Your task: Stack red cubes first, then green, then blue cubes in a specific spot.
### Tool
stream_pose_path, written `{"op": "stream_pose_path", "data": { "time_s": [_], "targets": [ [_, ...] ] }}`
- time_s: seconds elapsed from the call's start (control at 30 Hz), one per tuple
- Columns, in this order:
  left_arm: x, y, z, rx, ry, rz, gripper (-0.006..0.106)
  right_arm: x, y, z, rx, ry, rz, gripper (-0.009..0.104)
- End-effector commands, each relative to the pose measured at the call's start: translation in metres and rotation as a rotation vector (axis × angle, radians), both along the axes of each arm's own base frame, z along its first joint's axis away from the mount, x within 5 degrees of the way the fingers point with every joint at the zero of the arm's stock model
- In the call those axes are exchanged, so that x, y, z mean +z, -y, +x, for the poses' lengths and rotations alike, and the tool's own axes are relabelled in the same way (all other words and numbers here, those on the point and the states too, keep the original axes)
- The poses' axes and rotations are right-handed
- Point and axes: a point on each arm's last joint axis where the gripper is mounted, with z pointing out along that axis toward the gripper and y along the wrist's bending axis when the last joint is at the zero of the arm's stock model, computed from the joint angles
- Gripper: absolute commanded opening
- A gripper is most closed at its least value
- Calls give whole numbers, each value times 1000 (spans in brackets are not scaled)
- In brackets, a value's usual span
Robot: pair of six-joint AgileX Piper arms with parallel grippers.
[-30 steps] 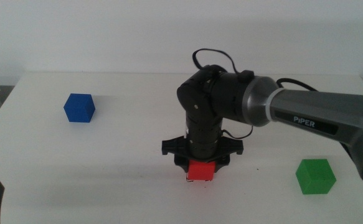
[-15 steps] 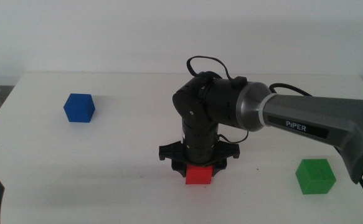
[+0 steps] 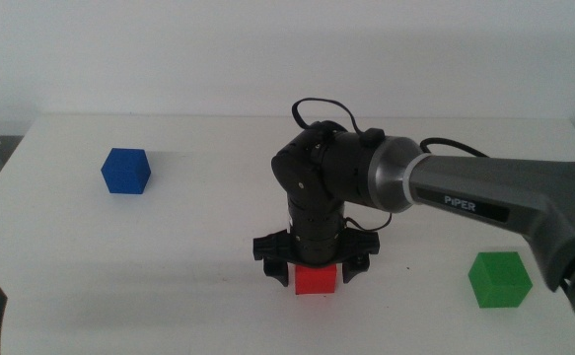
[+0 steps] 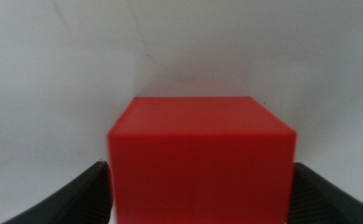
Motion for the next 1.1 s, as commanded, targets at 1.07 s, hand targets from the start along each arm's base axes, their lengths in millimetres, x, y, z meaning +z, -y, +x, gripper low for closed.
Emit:
{"op": "stream_pose_path", "data": {
  "time_s": [1.07],
  "targets": [
    [0, 0, 0, 0, 8, -8, 94, 72, 226, -39, -84, 173, -4, 93]
  ]
}}
